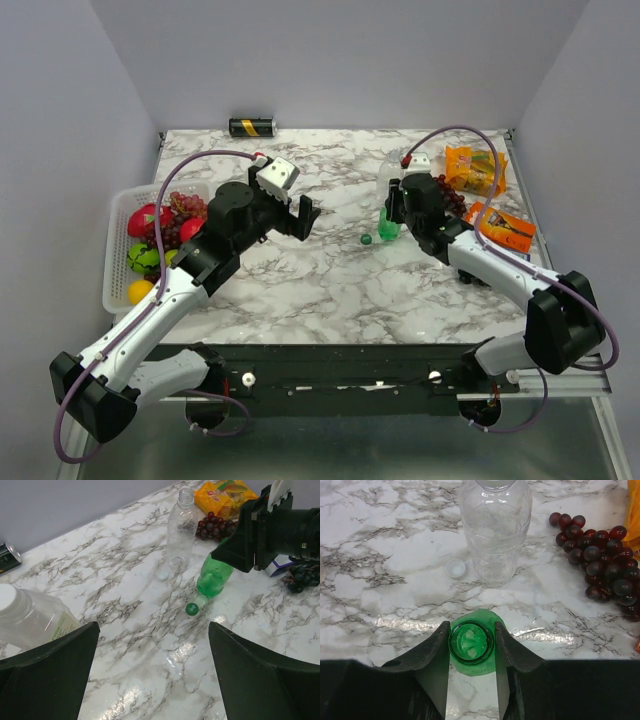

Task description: Unscrew the bottle caps

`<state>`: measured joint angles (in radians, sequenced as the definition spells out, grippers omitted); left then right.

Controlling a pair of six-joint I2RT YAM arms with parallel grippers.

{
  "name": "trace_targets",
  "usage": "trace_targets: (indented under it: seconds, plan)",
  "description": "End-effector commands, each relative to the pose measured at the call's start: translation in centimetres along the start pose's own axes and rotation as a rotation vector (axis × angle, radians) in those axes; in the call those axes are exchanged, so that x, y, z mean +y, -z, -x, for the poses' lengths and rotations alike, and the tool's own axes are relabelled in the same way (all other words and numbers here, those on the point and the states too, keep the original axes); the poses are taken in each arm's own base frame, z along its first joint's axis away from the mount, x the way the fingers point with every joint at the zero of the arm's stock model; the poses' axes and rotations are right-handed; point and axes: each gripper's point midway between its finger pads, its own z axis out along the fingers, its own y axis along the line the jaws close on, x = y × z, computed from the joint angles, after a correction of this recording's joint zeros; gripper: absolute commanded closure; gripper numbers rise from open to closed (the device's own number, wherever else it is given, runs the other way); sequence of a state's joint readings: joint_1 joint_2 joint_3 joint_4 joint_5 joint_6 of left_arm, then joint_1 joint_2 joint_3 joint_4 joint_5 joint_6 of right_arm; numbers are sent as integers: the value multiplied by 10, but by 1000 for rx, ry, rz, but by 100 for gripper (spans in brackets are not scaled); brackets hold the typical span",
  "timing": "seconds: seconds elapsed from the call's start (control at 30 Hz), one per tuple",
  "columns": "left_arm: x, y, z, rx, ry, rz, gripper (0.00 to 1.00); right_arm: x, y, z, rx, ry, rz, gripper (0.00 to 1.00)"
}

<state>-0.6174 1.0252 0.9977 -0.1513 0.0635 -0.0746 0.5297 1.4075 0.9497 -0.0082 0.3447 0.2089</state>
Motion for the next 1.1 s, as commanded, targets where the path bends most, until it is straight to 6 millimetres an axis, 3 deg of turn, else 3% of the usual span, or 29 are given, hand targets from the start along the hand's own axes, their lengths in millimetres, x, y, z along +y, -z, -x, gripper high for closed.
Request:
trace_targets:
  seconds: [0.0, 0.33, 0.43, 0.47, 0.53, 0.67, 0.77, 0.9, 1.03, 1.07]
  plan:
    - [0, -1, 5, -15, 9, 4, 1, -3, -12, 3, -39, -16, -28, 99]
    - [3, 2, 7, -23, 2, 22, 1, -6, -21, -22, 23, -9, -48, 97]
    - [5, 2, 6, -17, -4, 33, 1, -8, -19, -26, 33, -14, -55, 75]
    - [6, 2, 7, -17, -4, 36, 1, -7, -17, -24, 31, -15, -47, 60]
    - [6, 0, 5, -11, 0, 39, 1, -5, -14, -24, 33, -18, -33, 50]
    - [4, -3, 3, -1, 22, 31, 1, -2, -6, -9, 10, -20, -10, 39]
    - [6, -4, 2, 7, 29, 38, 1, 1, 2, 8, -21, -20, 12, 17]
    - [22, 3, 8, -9, 41, 94, 1, 3, 21, 20, -33, 0, 51, 14]
    - [58, 19, 25, -64, 101, 178, 1, 19, 51, 60, -136, -13, 175, 14]
    - [77, 24, 25, -75, 130, 229, 1, 27, 55, 66, -145, -13, 212, 14]
